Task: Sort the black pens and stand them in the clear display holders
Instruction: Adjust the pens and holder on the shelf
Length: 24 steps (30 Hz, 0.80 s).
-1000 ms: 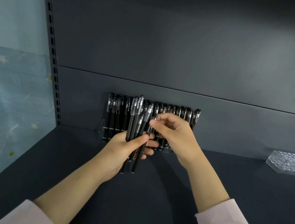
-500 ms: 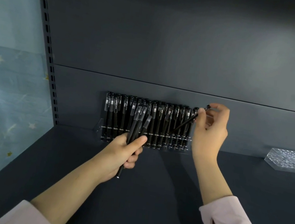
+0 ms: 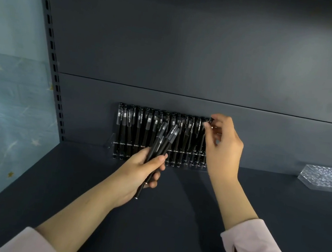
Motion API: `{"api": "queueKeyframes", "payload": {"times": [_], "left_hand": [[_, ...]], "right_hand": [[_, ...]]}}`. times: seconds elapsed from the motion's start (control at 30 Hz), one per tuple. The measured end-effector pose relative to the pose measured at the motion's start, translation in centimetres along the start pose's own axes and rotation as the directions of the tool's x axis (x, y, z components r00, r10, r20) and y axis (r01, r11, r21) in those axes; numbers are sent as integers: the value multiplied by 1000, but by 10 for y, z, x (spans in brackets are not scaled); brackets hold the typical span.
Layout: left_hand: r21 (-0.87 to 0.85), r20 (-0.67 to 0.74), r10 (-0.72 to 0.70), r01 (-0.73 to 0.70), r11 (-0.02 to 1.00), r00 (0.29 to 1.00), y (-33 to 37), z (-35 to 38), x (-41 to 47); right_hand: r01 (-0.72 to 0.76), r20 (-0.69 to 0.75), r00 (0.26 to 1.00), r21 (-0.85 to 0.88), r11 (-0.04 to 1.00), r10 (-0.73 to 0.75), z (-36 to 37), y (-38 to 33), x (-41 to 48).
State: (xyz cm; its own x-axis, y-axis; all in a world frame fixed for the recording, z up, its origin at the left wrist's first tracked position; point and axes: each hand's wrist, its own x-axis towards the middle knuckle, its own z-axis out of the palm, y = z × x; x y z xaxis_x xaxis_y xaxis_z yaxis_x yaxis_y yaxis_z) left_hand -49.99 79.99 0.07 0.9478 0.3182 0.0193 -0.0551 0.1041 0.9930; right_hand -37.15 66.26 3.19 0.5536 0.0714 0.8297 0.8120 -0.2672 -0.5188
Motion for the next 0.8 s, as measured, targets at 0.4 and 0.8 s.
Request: {"api": "queueKeyframes", "payload": {"times": [0.4, 0.8], "left_hand": [[-48, -55, 73, -75, 996, 996, 7, -3, -5], [-147, -108, 26, -42, 988, 994, 6, -4, 4]], "right_hand": [[144, 144, 981, -122, 982, -126, 8, 19, 3], [-4, 285, 958, -76, 997, 25, 10, 28, 3]]}}
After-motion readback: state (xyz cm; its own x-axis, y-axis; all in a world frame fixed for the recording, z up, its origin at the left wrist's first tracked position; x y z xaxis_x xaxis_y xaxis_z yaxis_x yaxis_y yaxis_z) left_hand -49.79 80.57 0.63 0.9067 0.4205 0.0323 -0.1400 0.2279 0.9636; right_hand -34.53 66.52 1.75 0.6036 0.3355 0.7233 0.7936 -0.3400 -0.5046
